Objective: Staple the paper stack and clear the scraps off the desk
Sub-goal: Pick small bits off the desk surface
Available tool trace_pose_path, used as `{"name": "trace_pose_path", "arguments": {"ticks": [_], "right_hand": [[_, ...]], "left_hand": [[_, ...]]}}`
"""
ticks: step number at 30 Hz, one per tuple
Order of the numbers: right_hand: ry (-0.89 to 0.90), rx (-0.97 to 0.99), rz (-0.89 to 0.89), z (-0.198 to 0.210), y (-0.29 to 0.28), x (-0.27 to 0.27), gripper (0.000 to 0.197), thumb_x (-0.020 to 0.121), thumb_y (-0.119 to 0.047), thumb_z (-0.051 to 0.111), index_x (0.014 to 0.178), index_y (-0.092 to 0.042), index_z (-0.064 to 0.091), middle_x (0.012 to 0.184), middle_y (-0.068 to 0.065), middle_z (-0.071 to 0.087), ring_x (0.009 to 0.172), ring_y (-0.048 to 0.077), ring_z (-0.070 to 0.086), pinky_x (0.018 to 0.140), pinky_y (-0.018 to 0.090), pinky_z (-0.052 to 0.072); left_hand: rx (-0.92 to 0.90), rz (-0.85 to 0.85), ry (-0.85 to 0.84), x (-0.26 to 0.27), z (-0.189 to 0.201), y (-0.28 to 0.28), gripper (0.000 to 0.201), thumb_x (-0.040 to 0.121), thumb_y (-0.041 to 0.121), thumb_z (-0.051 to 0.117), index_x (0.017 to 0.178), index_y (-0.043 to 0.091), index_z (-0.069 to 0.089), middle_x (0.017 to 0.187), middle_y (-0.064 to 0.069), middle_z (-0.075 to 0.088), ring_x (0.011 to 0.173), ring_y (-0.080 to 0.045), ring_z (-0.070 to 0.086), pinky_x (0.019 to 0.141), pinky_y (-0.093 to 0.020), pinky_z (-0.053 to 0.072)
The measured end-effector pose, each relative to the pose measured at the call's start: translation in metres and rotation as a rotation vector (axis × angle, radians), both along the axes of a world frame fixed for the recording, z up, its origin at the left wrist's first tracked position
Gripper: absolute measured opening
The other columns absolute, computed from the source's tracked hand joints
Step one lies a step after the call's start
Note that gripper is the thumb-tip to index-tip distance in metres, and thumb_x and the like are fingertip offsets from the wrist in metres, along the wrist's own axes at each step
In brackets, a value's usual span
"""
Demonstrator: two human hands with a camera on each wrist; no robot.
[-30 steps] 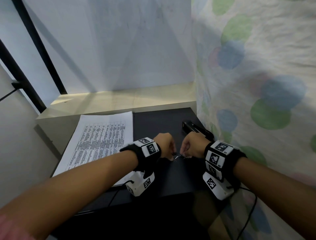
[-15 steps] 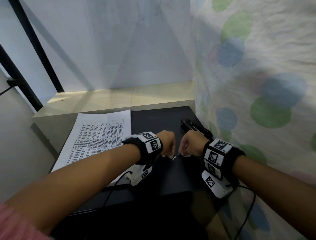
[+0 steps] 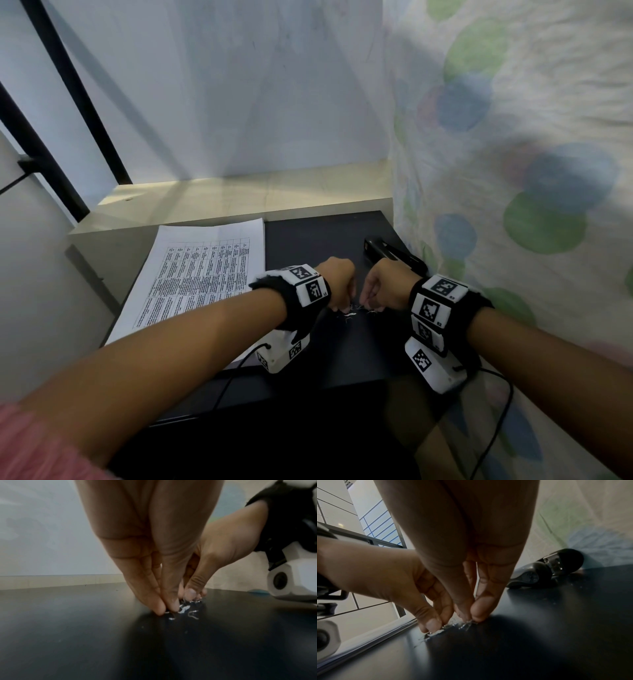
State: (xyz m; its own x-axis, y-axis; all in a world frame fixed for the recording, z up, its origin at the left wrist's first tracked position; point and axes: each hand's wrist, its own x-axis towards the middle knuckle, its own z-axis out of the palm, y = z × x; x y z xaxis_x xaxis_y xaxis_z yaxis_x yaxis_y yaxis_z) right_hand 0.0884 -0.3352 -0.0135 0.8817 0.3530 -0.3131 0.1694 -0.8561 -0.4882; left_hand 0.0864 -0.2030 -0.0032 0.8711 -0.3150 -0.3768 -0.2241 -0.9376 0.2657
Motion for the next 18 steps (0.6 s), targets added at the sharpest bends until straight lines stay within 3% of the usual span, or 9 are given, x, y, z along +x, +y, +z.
{"name": "trace_pose_path", "arguments": {"ticks": [3, 6, 9, 10, 12, 15, 18], "right_hand": [[-0.018, -0.004, -0.004, 0.0, 0.001, -0.003, 0.015, 0.078, -0.002, 0.066, 0.086, -0.01, 0.075, 0.087, 0.013, 0.076, 0.055, 0.005, 0.057, 0.079, 0.025, 0.054], [-0.043, -0.039, 0.031, 0.001, 0.005, -0.006, 0.016, 0.079, -0.004, 0.065, 0.088, -0.011, 0.076, 0.078, 0.007, 0.073, 0.066, 0.01, 0.061, 0.081, 0.025, 0.053], [-0.064, -0.066, 0.05, 0.002, 0.008, -0.009, 0.017, 0.081, -0.005, 0.063, 0.092, -0.01, 0.075, 0.093, 0.01, 0.074, 0.084, 0.02, 0.067, 0.081, 0.023, 0.051], [-0.058, -0.069, 0.047, 0.002, 0.009, -0.008, 0.018, 0.081, -0.004, 0.062, 0.092, -0.01, 0.075, 0.093, 0.01, 0.074, 0.086, 0.022, 0.068, 0.079, 0.022, 0.051], [-0.029, -0.045, 0.027, 0.001, 0.007, -0.007, 0.019, 0.08, -0.001, 0.061, 0.086, -0.011, 0.075, 0.08, 0.008, 0.073, 0.074, 0.018, 0.066, 0.066, 0.019, 0.051], [-0.009, 0.023, -0.014, 0.0, 0.002, -0.004, 0.024, 0.079, 0.001, 0.062, 0.067, -0.019, 0.069, 0.068, 0.005, 0.067, 0.054, 0.007, 0.059, 0.059, 0.013, 0.048], [0.0, 0.068, -0.024, -0.003, -0.003, -0.002, 0.027, 0.08, 0.001, 0.064, 0.064, -0.021, 0.067, 0.07, 0.006, 0.07, 0.048, 0.0, 0.059, 0.064, 0.014, 0.051]], "left_hand": [[0.03, -0.023, 0.027, -0.001, 0.003, -0.002, 0.024, 0.081, 0.006, 0.067, 0.105, 0.004, 0.068, 0.057, 0.006, 0.054, 0.089, -0.022, 0.072, 0.083, -0.028, 0.055], [0.086, -0.063, 0.037, -0.001, 0.003, -0.005, 0.022, 0.085, 0.008, 0.063, 0.105, 0.002, 0.069, 0.056, 0.005, 0.052, 0.098, -0.023, 0.071, 0.08, -0.026, 0.052], [0.094, -0.072, 0.032, -0.001, 0.003, -0.008, 0.022, 0.086, 0.009, 0.061, 0.105, 0.0, 0.069, 0.057, 0.004, 0.051, 0.101, -0.023, 0.069, 0.082, -0.027, 0.052], [0.092, -0.064, 0.027, -0.001, 0.002, -0.008, 0.022, 0.086, 0.009, 0.062, 0.105, 0.001, 0.068, 0.058, 0.004, 0.051, 0.102, -0.022, 0.069, 0.083, -0.028, 0.052], [0.071, -0.022, 0.018, -0.001, 0.002, -0.005, 0.016, 0.084, 0.011, 0.065, 0.098, 0.003, 0.068, 0.062, 0.003, 0.058, 0.101, -0.02, 0.069, 0.084, -0.027, 0.053], [-0.046, 0.066, 0.063, 0.003, 0.0, 0.003, 0.013, 0.082, 0.007, 0.067, 0.094, 0.01, 0.064, 0.091, -0.007, 0.074, 0.08, -0.019, 0.072, 0.082, -0.027, 0.057], [-0.134, 0.082, 0.08, 0.005, -0.001, 0.013, 0.018, 0.081, 0.005, 0.069, 0.071, 0.019, 0.064, 0.076, 0.0, 0.071, 0.047, 0.001, 0.06, 0.06, -0.013, 0.054]]}}
